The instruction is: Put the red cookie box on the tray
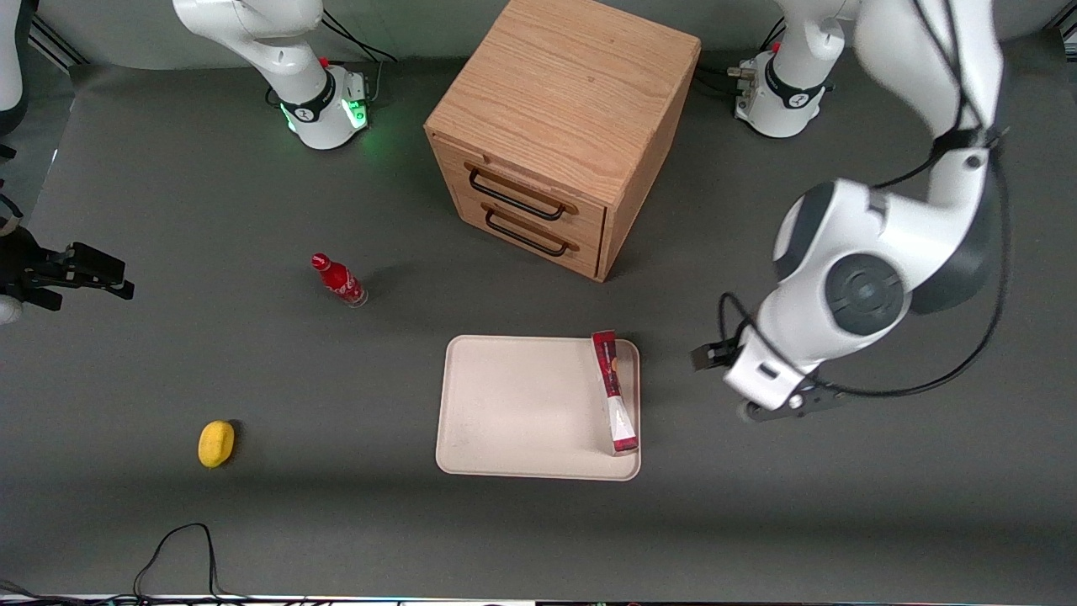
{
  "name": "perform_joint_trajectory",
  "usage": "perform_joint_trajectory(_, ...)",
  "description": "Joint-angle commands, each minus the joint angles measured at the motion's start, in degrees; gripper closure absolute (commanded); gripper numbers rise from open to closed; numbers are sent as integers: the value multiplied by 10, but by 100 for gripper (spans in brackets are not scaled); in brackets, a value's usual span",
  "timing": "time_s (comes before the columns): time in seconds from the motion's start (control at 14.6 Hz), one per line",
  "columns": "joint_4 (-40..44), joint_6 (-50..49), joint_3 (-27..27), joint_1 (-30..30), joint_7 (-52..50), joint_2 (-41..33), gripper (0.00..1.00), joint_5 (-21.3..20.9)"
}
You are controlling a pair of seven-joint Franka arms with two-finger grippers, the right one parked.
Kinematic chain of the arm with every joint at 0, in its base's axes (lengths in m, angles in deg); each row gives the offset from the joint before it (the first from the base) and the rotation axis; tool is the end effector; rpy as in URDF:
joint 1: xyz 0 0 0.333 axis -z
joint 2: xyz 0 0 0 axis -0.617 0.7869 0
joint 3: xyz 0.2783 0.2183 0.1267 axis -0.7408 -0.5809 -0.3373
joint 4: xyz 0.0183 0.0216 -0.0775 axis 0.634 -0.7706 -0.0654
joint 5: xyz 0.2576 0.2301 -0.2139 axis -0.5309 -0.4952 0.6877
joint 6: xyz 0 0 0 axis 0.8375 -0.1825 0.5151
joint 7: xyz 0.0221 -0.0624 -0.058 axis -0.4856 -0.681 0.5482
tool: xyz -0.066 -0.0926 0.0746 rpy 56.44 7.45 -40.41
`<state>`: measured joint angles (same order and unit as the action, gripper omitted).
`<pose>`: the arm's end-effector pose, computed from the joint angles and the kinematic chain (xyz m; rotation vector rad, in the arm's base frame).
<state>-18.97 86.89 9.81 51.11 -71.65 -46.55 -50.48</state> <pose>0.6721 -0.2167 0.4705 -3.1231 -0.2761 0.1608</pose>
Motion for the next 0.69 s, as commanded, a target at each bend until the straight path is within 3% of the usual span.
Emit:
perform_joint_trajectory(0.0,-168,-1,0,-59,77,-147,0,-8)
perform_joint_trajectory(0.34,-298,0,-27,-143,189,-301,0,-8)
perform_joint_trajectory(0.41,-295,-8,-45,-138,190,-311,0,-8)
perform_joint_trajectory(0.62,-250,-34,-167,-56,210,-301,0,-28)
